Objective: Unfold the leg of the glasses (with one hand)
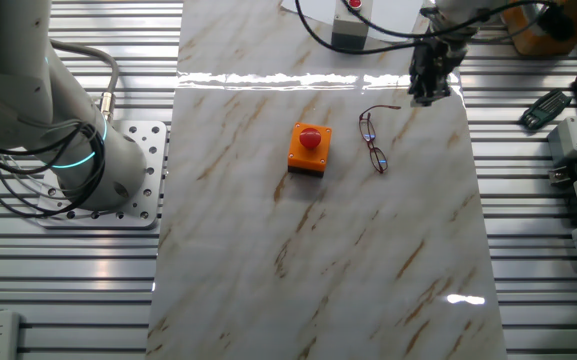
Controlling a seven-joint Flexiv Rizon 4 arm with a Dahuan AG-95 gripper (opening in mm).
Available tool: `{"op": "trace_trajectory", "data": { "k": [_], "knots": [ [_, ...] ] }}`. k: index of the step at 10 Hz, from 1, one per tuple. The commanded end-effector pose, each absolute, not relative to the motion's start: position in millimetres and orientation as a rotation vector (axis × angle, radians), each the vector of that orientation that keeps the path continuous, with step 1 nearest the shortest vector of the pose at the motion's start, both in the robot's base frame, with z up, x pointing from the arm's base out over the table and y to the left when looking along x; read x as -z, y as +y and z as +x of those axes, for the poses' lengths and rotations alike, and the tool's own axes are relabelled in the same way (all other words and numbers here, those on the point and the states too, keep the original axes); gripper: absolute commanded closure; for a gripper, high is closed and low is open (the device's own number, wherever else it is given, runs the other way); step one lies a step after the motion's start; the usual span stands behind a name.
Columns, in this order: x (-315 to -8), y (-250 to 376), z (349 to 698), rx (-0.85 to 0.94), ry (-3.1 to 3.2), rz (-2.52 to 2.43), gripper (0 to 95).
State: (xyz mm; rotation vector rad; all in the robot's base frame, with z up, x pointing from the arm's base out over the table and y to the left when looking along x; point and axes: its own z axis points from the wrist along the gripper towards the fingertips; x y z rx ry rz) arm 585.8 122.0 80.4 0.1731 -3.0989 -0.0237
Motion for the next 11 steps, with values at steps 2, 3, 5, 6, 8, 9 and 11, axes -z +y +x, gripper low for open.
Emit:
{"op": "trace_trajectory", "data": {
  "k": [2,3,5,6,8,9,11],
  "knots": [
    [-75.6,120.5,582.4,0.041,-3.099,0.215,76.0],
    [-74.6,119.9,582.1,0.053,-3.098,0.222,76.0],
    [-74.0,119.8,582.1,0.065,-3.099,0.23,76.0],
    [-74.0,119.8,582.1,0.07,-3.098,0.247,76.0],
    [-74.1,119.8,582.1,0.064,-3.096,0.272,76.0],
    [-74.3,119.8,582.1,0.063,-3.097,0.276,76.0],
    [-74.6,119.8,582.0,0.054,-3.091,0.288,76.0]
  ]
}}
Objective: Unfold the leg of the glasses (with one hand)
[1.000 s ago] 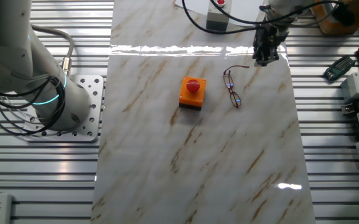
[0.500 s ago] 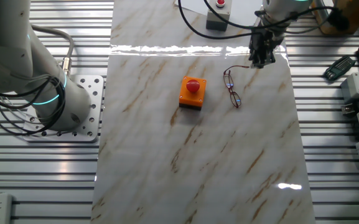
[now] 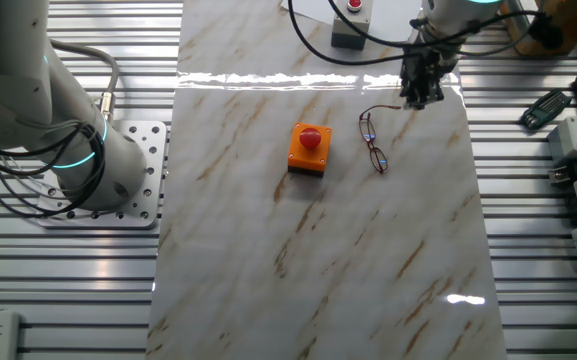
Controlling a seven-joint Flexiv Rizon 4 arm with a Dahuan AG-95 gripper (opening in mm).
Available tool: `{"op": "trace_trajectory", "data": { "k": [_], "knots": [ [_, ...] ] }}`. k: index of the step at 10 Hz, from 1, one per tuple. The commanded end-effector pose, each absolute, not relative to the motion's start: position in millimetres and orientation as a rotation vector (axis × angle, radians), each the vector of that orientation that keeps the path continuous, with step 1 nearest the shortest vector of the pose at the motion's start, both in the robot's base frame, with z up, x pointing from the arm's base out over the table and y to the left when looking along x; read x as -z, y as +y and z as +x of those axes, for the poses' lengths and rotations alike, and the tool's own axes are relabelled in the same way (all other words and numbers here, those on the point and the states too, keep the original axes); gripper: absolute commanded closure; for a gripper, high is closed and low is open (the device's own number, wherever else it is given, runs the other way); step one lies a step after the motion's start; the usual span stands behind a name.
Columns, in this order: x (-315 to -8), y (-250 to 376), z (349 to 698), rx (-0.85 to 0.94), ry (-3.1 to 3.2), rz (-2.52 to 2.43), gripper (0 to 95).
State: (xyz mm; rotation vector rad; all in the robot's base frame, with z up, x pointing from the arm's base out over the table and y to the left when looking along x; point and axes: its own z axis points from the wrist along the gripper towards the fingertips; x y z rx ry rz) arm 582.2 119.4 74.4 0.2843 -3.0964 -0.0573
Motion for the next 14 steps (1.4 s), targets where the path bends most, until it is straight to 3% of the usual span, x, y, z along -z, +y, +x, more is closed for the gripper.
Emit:
{"op": "trace_trajectory", "data": {
  "k": [1,4,8,9,14],
  "knots": [
    [-74.7,119.8,582.0,0.053,-3.088,0.298,76.0],
    [-74.7,119.8,582.0,-0.047,-3.087,0.555,76.0],
    [-74.7,119.8,582.0,-0.029,-2.982,0.874,76.0],
    [-74.7,119.8,582.0,-0.018,-2.97,0.967,95.0],
    [-74.7,119.8,582.0,0.02,-2.945,0.996,95.0]
  ]
}}
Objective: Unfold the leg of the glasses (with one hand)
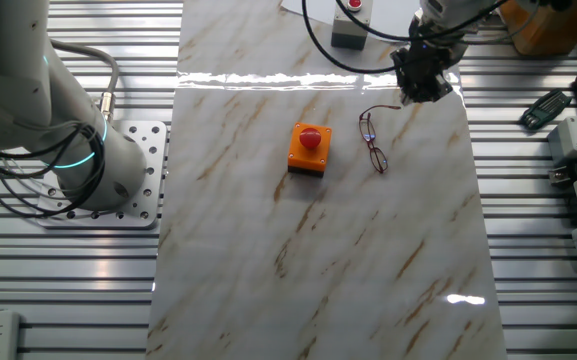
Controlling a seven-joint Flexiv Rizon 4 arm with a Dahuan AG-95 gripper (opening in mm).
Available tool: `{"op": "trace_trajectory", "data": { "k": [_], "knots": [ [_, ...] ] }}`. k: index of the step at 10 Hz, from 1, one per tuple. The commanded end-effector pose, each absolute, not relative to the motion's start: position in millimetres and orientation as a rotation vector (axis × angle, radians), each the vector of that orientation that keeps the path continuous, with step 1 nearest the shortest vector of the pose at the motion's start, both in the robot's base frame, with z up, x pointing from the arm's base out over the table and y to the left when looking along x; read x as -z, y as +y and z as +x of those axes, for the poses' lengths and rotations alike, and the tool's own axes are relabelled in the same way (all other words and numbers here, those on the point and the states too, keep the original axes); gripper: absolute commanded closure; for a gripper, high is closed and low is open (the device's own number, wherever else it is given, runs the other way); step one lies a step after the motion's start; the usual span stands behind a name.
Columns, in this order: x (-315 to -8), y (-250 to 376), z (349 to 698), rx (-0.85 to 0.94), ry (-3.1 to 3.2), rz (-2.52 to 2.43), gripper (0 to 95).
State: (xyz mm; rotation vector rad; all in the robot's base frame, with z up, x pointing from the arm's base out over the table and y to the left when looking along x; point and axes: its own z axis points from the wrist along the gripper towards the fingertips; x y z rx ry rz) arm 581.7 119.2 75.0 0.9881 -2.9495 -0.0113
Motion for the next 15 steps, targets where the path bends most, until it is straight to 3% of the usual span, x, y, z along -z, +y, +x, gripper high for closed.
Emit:
{"op": "trace_trajectory", "data": {
  "k": [1,2,15],
  "knots": [
    [-75,120,582,0.022,-2.933,1.005,95.0],
    [-75,120,582,0.006,-2.906,1.027,76.0],
    [-70,133,582,-0.021,-2.825,1.161,76.0]
  ]
}}
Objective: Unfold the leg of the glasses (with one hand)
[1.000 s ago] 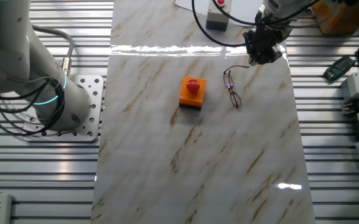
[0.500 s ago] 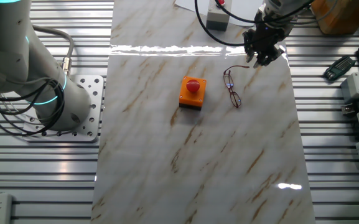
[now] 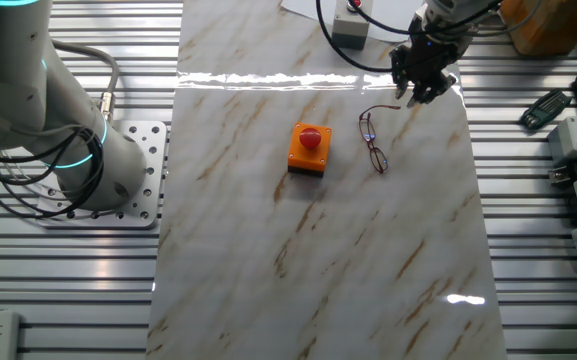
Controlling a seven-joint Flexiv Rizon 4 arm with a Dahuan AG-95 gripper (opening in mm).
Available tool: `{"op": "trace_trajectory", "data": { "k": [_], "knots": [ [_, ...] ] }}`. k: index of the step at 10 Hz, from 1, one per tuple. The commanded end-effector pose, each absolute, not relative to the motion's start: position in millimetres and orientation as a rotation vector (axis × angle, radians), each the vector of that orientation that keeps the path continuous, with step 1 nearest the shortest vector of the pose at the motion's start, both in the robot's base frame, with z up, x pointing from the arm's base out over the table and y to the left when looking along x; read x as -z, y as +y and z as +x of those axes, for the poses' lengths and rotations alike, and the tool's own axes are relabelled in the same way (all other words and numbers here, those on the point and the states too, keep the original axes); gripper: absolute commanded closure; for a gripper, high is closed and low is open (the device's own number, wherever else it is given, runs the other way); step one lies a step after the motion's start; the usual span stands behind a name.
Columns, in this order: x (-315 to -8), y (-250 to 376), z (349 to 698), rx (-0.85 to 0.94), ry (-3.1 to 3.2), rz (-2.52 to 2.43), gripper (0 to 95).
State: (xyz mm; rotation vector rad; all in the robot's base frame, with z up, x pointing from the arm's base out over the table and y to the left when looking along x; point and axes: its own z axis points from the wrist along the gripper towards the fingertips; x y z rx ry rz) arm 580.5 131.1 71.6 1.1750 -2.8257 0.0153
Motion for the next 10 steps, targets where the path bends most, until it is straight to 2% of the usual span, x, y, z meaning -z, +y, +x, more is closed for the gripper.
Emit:
{"op": "trace_trajectory", "data": {
  "k": [1,10],
  "knots": [
    [-68.4,133.9,582.3,-0.015,-2.817,1.168,76.0],
    [-58.4,135.7,573.1,-0.02,-2.78,1.214,76.0]
  ]
}}
